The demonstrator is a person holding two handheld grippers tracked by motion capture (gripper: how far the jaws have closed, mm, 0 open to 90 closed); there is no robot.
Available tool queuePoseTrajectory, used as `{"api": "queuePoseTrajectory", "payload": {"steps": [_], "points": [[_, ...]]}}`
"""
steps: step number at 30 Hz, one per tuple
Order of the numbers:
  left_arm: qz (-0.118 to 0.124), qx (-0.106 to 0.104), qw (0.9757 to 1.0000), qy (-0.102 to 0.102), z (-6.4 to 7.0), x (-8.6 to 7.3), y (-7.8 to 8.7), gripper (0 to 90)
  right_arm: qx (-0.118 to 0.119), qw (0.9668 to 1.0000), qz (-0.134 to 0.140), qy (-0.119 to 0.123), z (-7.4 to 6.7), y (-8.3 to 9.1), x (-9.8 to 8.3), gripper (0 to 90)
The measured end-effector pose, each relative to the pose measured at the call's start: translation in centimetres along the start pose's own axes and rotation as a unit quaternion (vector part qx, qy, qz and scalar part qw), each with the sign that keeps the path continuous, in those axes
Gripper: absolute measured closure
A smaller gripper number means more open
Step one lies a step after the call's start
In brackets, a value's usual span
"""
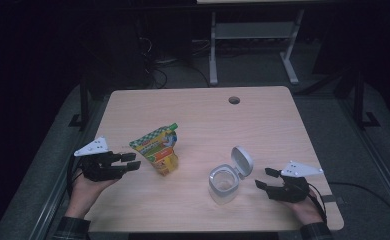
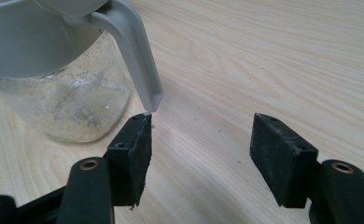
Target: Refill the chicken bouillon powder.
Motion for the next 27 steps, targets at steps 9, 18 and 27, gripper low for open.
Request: {"api": "queuePoseTrajectory", "payload": {"steps": [9, 18, 27], "points": [[0.007, -0.005, 0.9999, -0.011, -0.8, 1.1, -0.8, 47.3, -0.002, 1.0000, -0.002, -0.003, 0.1, 0.0, -0.1, 38.3], [0.011, -0.015, 0.9996, -0.023, -0.9, 2.5, -2.5, 48.3, -0.003, 1.0000, -0.003, -0.003, 0.1, 0.0, -0.1, 38.2], [0.003, -0.022, 0.9993, -0.030, -0.5, 2.9, -4.0, 61.3, -0.004, 1.0000, -0.002, -0.003, 0.2, 0.1, -0.1, 38.2]]}}
Point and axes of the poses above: each handheld gripper's, and its own axes: y roughly backward along the jaws, x roughly out of its top, z roughly to its right, the point moved 7 cm from there along -y, roughly forward along the jaws, and after that the axes turned 7 degrees about z, right-handed, at the moved point
